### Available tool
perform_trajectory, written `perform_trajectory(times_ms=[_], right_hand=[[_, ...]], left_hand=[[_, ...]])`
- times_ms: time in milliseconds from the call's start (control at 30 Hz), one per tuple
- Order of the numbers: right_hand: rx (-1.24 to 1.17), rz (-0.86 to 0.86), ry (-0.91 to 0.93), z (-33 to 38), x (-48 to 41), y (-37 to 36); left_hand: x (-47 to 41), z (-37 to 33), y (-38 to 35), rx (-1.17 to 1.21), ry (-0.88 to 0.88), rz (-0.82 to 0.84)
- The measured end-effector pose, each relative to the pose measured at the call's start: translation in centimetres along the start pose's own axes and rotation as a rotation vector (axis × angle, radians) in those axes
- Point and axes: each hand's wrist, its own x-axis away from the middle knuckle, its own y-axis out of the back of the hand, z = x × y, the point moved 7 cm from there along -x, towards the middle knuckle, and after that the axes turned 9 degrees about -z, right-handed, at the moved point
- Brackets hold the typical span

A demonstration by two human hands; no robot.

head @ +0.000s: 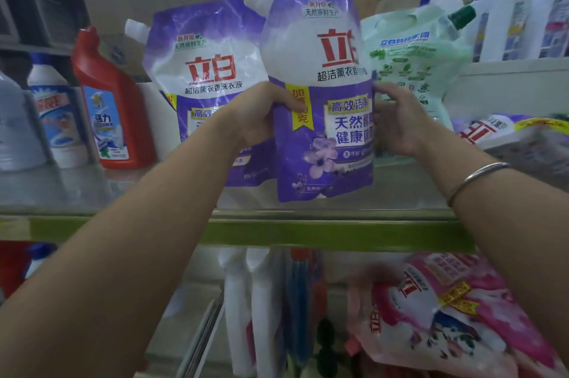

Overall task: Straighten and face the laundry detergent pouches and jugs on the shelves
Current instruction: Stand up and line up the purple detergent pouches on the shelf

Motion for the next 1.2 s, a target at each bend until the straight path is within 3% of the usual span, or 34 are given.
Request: perform_trajectory(times_ms=[167, 333, 500, 667, 800, 933, 1067, 1200], right_hand=[[0.006, 0.217, 0.021, 0.4, 0.6, -1.8], [-0.01, 0.065, 0.077, 0.7, 0.0, -1.1], [-0.024, -0.066, 0.078, 0.5, 1.5, -3.4], [-0.003, 0.086, 0.078, -0.1, 3.4, -8.1], [0.131, 0.148, 0.143, -0.8, 3.8, -12.2], [0.368, 0.078, 0.312, -1.4, 2.7, -15.1], [0.554, -0.033, 0.404, -0.9, 2.0, -15.5], [0.636, -0.063, 0.49, -0.5, 2.5, -15.0]], left_hand=[[-0.4, -0.6, 0.9, -0.038, -0.088, -0.199], [1.5, -2.2, 2.4, -0.342, -0.358, -0.487], [2.6, -3.6, 3.3, -0.388, -0.353, -0.456], [4.3, -5.0, 7.3, -0.324, -0.45, -0.54], [5.6, -5.3, 11.8, -0.396, -0.382, -0.616], [6.1, -5.4, 15.1, -0.525, -0.354, -0.668], [7.2, -5.7, 16.3, -0.658, -0.379, -0.888], [9.3, -2.6, 11.5, -0.991, -0.469, -0.792]])
